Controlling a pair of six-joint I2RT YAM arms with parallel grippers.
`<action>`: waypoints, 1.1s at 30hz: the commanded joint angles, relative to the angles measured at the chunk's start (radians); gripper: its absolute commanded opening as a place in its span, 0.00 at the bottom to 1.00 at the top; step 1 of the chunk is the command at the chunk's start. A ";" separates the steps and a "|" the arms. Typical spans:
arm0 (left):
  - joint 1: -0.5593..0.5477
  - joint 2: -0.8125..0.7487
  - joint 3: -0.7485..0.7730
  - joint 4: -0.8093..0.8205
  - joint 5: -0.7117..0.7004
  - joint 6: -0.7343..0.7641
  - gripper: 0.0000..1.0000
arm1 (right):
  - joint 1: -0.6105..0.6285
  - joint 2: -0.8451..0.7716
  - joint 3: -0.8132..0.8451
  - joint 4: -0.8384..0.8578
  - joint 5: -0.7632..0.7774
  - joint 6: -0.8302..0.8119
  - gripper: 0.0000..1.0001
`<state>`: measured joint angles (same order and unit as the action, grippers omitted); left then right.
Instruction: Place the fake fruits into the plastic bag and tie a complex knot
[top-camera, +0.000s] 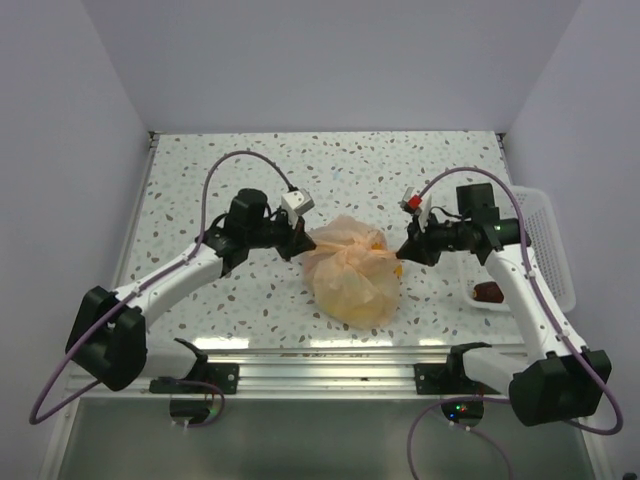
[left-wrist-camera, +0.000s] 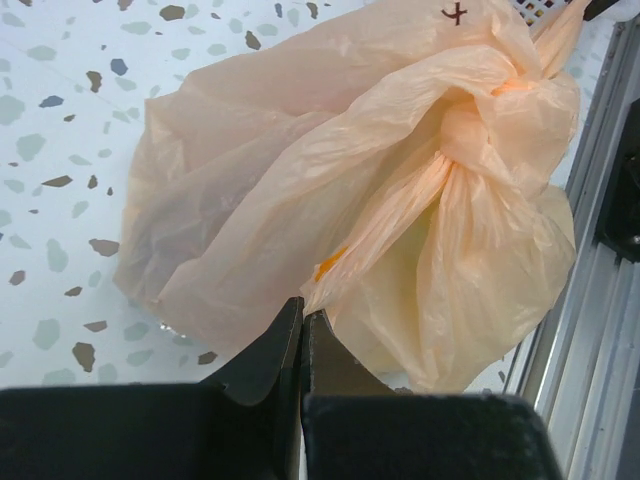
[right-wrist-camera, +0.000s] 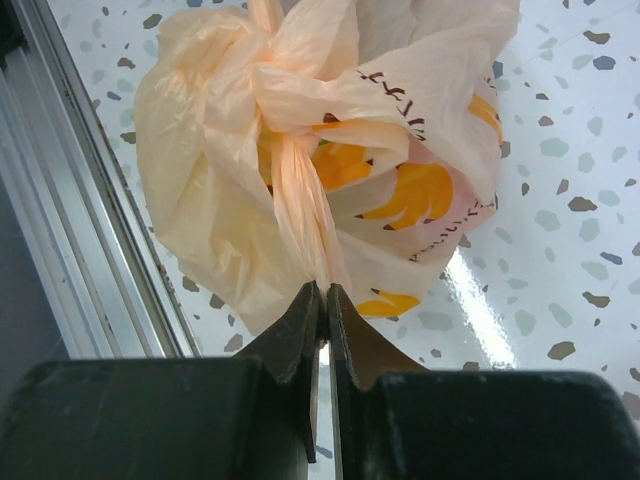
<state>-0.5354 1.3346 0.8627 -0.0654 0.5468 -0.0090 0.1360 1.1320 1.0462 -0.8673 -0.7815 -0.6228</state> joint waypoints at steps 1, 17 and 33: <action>0.078 -0.043 -0.028 -0.031 -0.123 0.095 0.00 | -0.052 0.003 0.022 -0.047 0.077 -0.080 0.00; 0.305 -0.103 -0.137 -0.016 -0.186 0.268 0.00 | -0.133 0.103 -0.041 0.091 0.212 -0.150 0.00; 0.310 -0.098 -0.113 0.004 0.145 0.245 0.18 | -0.050 0.167 0.107 0.007 0.015 0.072 0.63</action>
<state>-0.2249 1.2461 0.7254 -0.0772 0.5728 0.2478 0.0254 1.2919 1.0824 -0.8455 -0.6823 -0.6872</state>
